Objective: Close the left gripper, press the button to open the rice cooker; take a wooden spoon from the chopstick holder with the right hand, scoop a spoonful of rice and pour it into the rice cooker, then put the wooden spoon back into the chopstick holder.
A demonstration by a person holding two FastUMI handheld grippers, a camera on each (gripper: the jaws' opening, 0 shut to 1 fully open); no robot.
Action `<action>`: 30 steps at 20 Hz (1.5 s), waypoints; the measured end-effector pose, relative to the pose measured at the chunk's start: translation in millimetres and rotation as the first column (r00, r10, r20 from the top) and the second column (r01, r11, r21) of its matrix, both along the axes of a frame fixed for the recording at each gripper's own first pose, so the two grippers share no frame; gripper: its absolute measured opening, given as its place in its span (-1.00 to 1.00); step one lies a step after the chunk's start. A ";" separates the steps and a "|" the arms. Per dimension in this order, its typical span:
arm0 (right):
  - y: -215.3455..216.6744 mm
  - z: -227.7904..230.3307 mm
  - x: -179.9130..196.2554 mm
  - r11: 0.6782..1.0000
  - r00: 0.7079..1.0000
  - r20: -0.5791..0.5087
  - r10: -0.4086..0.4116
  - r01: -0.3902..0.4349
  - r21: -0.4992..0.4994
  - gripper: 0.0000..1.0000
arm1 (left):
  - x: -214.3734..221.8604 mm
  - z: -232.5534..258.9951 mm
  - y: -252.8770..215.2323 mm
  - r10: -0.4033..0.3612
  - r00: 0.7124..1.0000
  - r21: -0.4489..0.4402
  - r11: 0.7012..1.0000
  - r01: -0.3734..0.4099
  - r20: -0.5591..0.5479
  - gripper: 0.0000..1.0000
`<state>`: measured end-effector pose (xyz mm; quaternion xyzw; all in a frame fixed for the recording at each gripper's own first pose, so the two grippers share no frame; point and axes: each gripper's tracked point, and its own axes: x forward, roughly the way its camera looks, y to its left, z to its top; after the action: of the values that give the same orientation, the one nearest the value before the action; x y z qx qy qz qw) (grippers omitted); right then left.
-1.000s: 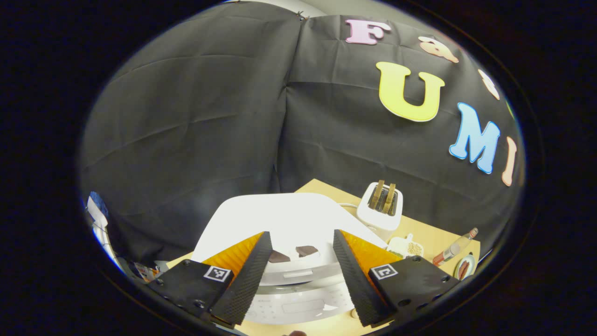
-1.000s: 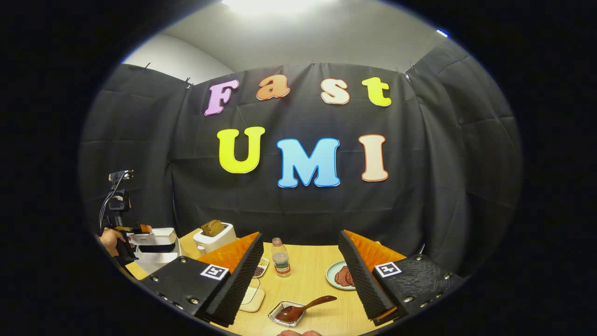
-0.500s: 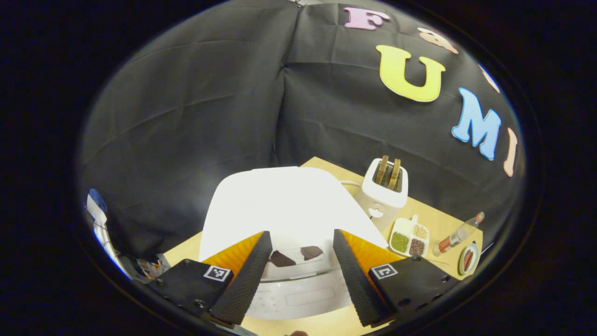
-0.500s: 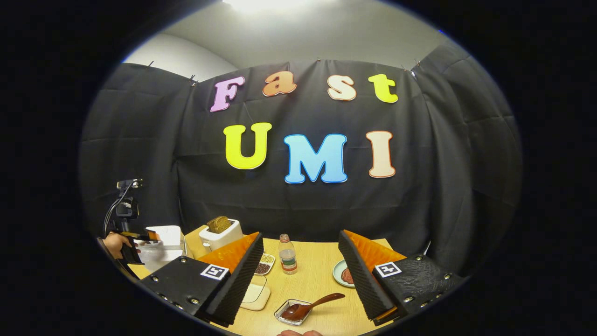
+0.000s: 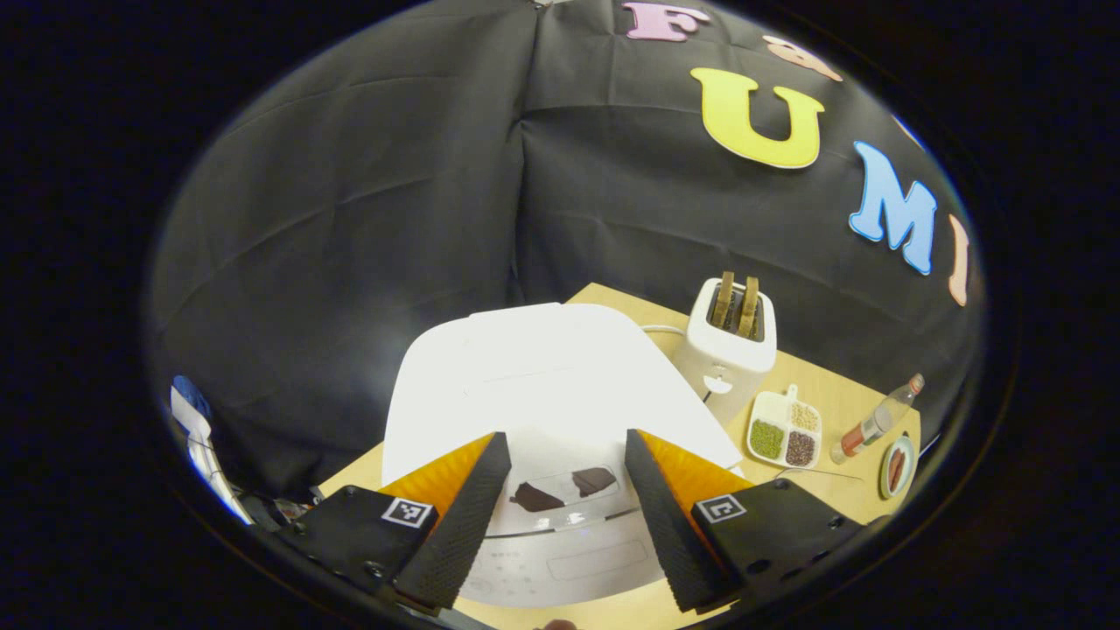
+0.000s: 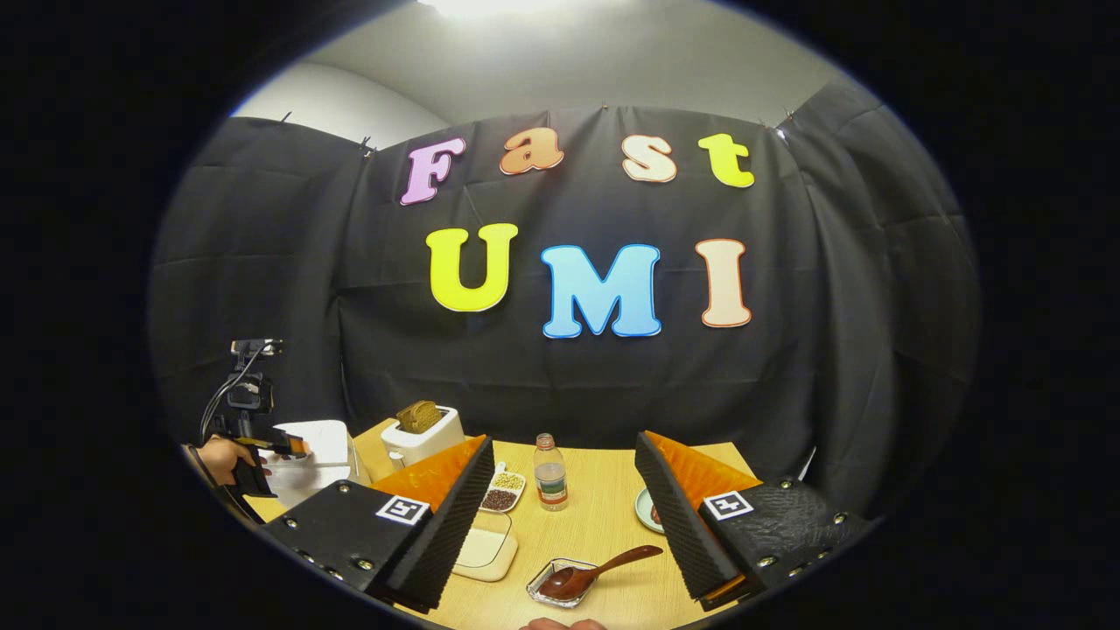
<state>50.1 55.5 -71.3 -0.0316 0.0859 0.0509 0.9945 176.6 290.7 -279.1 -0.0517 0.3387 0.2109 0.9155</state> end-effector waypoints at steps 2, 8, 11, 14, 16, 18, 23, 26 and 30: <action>0.1 1.1 0.8 1.000 1.000 -0.003 -0.003 0.003 0.016 0.96 | -4.2 -11.7 -4.6 -0.003 0.999 -0.003 1.000 0.003 -0.041 0.87; 4.9 -3.3 -0.9 1.000 1.000 -0.014 0.003 -0.002 0.026 0.96 | -0.7 -6.9 -2.2 -0.007 1.000 -0.028 1.000 0.006 -0.015 0.91; 8.3 7.5 -2.5 0.999 1.000 0.001 0.013 -0.014 0.031 0.96 | 2.9 4.8 -2.1 -0.003 0.999 -0.083 0.997 0.007 0.044 0.91; 1.3 27.5 -0.2 1.000 0.999 0.054 -0.006 0.007 -0.002 0.96 | 2.4 34.4 -4.5 -0.019 0.989 -0.078 0.996 0.031 0.148 0.87; -0.7 40.7 0.1 1.000 0.995 0.092 -0.029 0.030 -0.002 0.96 | 0.4 64.1 -14.9 -0.061 0.976 -0.045 0.996 0.072 0.208 0.91; 0.8 44.6 -2.5 0.999 0.994 0.104 -0.039 0.039 0.001 0.96 | 0.6 99.1 -33.6 -0.117 0.953 -0.008 0.992 0.124 0.280 0.91; -0.6 57.7 -8.7 0.997 0.988 0.137 -0.077 0.078 0.001 0.96 | -19.2 202.7 -105.3 -0.291 0.833 0.133 0.957 0.259 0.471 0.86; -2.4 70.5 -14.2 0.994 0.980 0.166 -0.110 0.108 0.015 0.96 | -45.0 248.7 -154.9 -0.383 0.751 0.221 0.924 0.313 0.539 0.89; -5.7 80.1 -22.7 0.990 0.973 0.180 -0.144 0.142 0.024 0.96 | -95.3 301.0 -244.2 -0.478 0.657 0.246 0.874 0.418 0.582 0.84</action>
<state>27.4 49.8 8.8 -0.0242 -0.0032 -0.0235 0.9994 81.3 46.5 21.9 0.0075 0.0069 -0.0358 0.9993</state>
